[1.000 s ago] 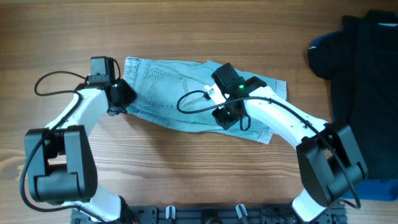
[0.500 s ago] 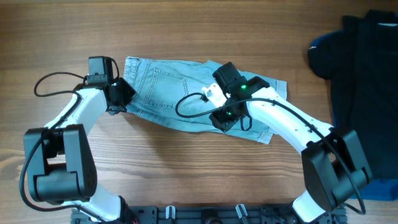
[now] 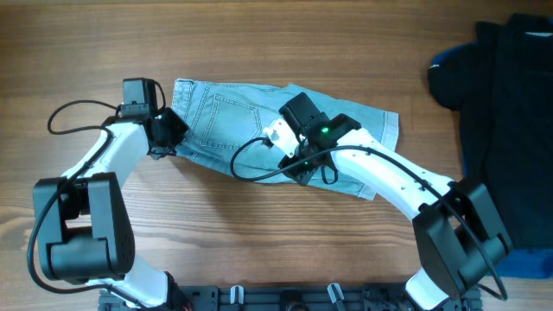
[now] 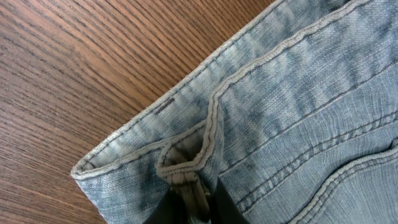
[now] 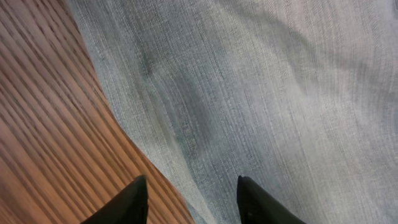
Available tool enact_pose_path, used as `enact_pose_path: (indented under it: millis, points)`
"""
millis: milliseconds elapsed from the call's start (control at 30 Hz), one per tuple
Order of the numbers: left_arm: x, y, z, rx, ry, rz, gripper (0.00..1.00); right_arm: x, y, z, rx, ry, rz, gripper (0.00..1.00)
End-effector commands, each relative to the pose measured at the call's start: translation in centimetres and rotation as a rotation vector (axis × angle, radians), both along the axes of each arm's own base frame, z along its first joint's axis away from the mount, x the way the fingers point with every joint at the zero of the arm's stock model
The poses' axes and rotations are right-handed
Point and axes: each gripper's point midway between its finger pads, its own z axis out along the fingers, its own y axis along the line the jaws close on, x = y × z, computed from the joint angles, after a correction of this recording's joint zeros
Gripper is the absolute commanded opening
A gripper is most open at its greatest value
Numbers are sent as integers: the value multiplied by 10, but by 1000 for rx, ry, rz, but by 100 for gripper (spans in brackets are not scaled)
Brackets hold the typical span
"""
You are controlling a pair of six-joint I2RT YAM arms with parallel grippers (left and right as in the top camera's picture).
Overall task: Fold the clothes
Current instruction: 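Hold the waistband with both grippers and lift the shorts off the table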
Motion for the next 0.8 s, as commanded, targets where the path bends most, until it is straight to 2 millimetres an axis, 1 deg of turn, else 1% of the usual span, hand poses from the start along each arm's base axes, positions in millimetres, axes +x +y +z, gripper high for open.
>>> enact_pose_path:
  millis: [0, 67, 133, 167, 333, 433, 600, 767]
  points:
    - [0, -6, 6, -28, -19, -13, 12, 1, -3, 3, -12, -22, 8, 42]
    - [0, -6, 6, -28, -19, -13, 13, 0, -3, 0, -19, -19, 24, 39]
    - [0, -6, 6, -28, -20, -13, 13, -1, -4, -6, -30, -6, 28, 31]
    - [0, -6, 6, -28, -19, -13, 13, -2, -4, -9, -36, 3, 29, 30]
    - [1, -6, 6, -27, -24, -13, 13, -5, -4, -19, -47, 31, 33, 35]
    - [1, -6, 6, -28, -23, -13, 13, -7, -3, -29, -60, 48, 39, 35]
    - [1, -6, 6, -28, -23, -13, 13, -6, -2, -35, -64, 54, 41, 35]
    - [1, -6, 6, -28, -23, -13, 13, -7, -3, -53, -85, 81, 41, 35]
